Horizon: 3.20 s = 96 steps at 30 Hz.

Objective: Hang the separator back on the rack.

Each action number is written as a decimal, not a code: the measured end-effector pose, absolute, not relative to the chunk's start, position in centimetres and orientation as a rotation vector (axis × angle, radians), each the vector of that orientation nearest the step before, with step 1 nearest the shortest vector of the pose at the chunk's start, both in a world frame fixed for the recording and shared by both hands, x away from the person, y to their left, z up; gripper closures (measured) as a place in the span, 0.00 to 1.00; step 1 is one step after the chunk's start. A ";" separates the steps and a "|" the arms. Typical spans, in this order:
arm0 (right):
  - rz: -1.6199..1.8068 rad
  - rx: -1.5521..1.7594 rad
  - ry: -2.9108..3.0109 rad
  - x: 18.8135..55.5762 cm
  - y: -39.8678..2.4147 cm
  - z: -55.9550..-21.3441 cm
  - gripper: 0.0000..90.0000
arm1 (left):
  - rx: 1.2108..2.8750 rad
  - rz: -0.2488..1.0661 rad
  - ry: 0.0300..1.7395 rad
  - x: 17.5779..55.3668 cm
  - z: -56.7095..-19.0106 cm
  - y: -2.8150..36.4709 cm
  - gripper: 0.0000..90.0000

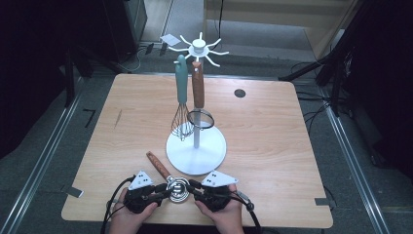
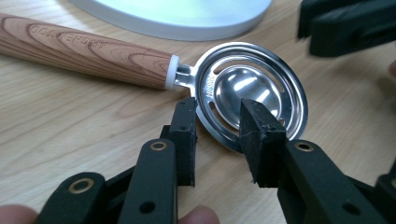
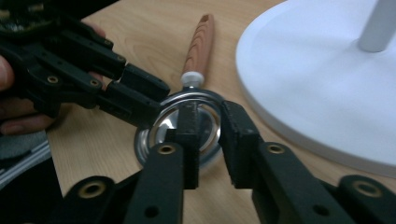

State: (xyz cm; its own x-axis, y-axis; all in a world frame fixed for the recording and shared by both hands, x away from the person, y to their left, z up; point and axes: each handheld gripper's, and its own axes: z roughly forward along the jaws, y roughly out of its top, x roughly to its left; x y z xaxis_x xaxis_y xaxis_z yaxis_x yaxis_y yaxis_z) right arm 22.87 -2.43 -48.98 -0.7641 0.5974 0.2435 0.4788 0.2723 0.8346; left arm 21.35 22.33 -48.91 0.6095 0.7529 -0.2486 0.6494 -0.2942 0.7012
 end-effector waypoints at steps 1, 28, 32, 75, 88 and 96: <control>1.502 1.009 2.420 22.8 -2.2 -49.1 0.93 | 2.021 0.151 1.101 21.3 -48.9 22.2 0.77; 1.266 1.048 2.484 22.5 -4.0 -50.2 1.00 | 1.870 0.319 1.255 24.3 -48.0 27.3 1.00; 1.237 1.059 2.486 22.7 -4.9 -50.1 1.00 | 1.879 0.318 1.257 24.5 -48.0 27.2 1.00; 1.327 0.981 2.511 23.5 -3.7 -48.9 0.72 | 1.942 0.317 1.250 26.4 -48.8 25.1 0.95; 1.182 1.105 2.518 21.4 -5.7 -49.7 1.00 | 1.946 0.305 1.240 26.5 -48.8 24.8 0.94; 1.156 1.185 2.470 22.1 -8.0 -49.6 1.00 | 1.950 0.291 1.228 26.4 -48.8 24.6 0.94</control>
State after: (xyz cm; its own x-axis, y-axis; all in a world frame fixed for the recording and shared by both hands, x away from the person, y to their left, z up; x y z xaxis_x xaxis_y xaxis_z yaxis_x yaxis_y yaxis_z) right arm 22.07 -7.98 -49.59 -0.6704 0.7225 0.1689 0.5926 0.3844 0.7079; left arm 26.38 24.58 -48.80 0.5028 0.8388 -0.2088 0.6556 -0.2127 0.7245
